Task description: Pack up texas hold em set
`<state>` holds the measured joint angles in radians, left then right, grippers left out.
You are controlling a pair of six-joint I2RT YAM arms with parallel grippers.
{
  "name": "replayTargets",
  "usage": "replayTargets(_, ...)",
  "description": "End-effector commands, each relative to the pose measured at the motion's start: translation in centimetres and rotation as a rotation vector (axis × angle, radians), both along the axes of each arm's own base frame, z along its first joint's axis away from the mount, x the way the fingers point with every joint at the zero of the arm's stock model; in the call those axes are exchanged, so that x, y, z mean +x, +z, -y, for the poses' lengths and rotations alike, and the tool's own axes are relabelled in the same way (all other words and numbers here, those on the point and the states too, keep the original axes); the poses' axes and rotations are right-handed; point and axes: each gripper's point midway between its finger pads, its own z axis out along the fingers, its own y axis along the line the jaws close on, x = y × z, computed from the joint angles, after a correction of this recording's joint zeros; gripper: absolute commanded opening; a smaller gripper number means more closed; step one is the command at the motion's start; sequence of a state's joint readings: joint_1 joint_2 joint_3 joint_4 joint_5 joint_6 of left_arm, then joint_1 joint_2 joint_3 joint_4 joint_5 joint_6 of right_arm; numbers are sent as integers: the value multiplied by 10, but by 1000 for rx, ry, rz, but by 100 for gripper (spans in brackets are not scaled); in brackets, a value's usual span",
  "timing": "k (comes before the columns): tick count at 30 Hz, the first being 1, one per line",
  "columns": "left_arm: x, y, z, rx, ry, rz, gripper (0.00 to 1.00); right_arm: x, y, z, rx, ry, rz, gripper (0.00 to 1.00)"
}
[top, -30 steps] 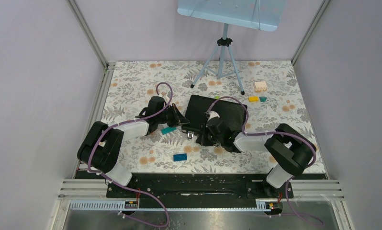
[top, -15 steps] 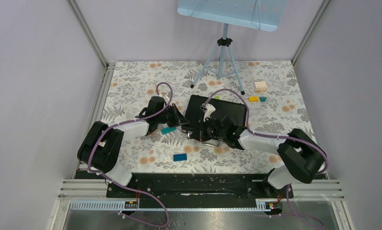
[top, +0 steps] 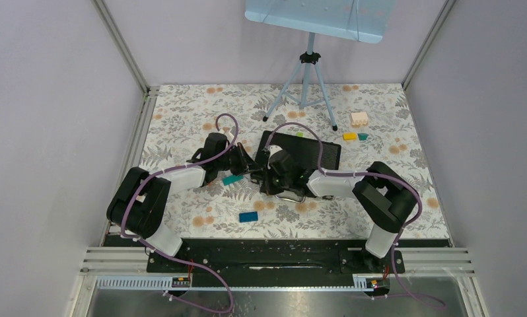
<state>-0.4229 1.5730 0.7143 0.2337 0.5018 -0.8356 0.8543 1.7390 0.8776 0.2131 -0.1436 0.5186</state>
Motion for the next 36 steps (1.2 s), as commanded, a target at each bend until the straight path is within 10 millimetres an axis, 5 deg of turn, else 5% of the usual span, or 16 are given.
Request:
replayTargets(1,8,4,3,4,-8,24,0,13,-9,17,-225,-36,122,0)
replayTargets(7,7,5,2,7,-9,26,0,15,2,34,-238,-92,177,0)
replayTargets(15,9,19,-3,25,7,71,0,-9,86,40,9,-22,330,1)
replayTargets(22,17,88,-17,94,36,217,0,8,142,119,101,-267,374,11)
replayTargets(26,20,130,-37,175,94,330,0,12,139,174,58,-425,345,26)
replayTargets(30,11,140,-59,243,143,371,2,4,113,206,-34,-521,296,39)
replayTargets(32,1,141,-69,261,162,383,10,-1,100,214,-45,-568,269,49)
replayTargets(36,-17,130,-92,314,222,381,50,-11,78,234,-40,-699,235,73)
